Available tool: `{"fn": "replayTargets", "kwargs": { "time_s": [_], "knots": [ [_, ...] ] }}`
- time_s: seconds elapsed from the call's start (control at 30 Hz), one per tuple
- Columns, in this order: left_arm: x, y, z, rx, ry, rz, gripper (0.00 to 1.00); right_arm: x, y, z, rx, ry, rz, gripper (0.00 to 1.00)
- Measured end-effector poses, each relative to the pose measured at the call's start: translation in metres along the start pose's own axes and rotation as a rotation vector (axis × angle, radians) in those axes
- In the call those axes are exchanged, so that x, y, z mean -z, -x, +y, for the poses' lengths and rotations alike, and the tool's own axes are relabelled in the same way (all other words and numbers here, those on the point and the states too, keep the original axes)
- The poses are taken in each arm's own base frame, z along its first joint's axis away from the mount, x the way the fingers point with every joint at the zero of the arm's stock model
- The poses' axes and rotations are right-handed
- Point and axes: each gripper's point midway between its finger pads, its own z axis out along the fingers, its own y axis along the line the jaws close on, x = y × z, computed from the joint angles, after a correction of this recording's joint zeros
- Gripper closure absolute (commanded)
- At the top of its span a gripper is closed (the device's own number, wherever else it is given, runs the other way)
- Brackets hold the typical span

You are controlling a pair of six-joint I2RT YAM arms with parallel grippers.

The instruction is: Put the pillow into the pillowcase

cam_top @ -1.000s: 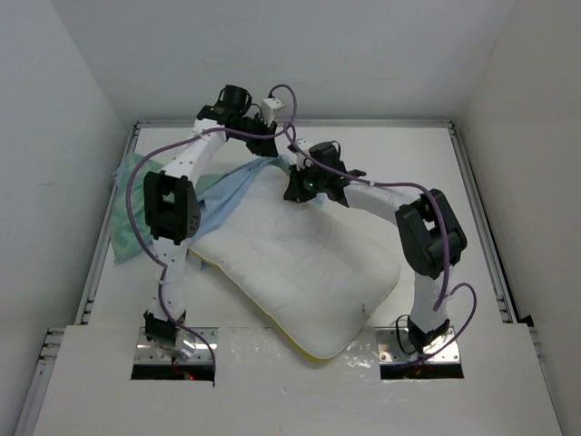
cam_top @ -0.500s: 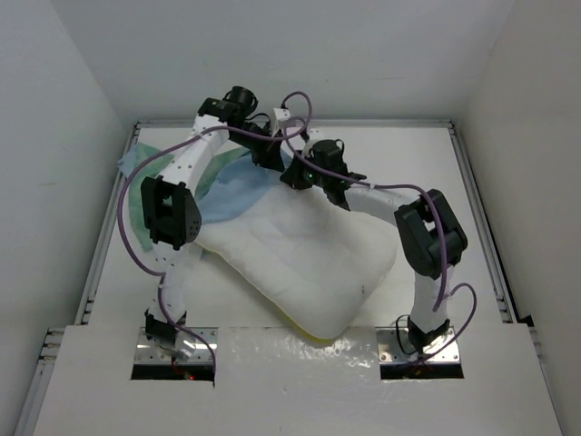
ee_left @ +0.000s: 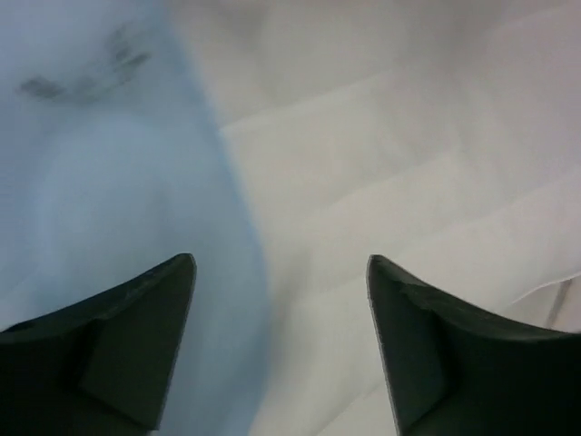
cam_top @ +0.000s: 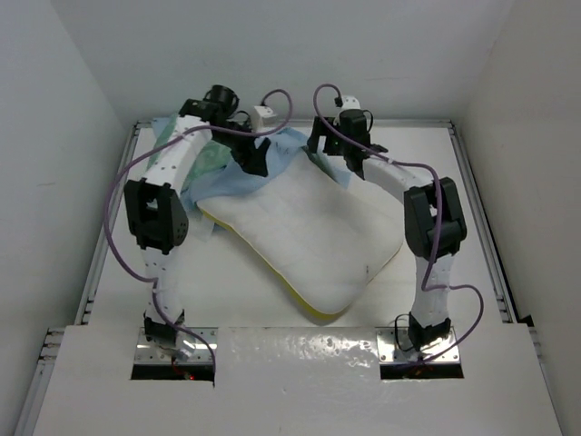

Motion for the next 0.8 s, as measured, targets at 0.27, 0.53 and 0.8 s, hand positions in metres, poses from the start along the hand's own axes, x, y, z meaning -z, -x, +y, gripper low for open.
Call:
{"fn": "replayTargets", "kwargs": {
  "time_s": [0.27, 0.53, 0.8],
  "knots": [
    [0.115, -0.074, 0.061, 0.103, 0.425, 0.089, 0.77, 0.072, -0.026, 0.035, 0.304, 0.071, 0.14, 0.14],
    [0.1, -0.179, 0.073, 0.239, 0.442, 0.315, 0.51, 0.141, -0.121, 0.213, 0.735, 0.506, 0.209, 0.01],
    [0.087, -0.217, 0.093, 0.248, 0.439, 0.368, 0.5, 0.091, -0.173, 0.225, 0.829, 0.457, 0.343, 0.01]
  ]
}}
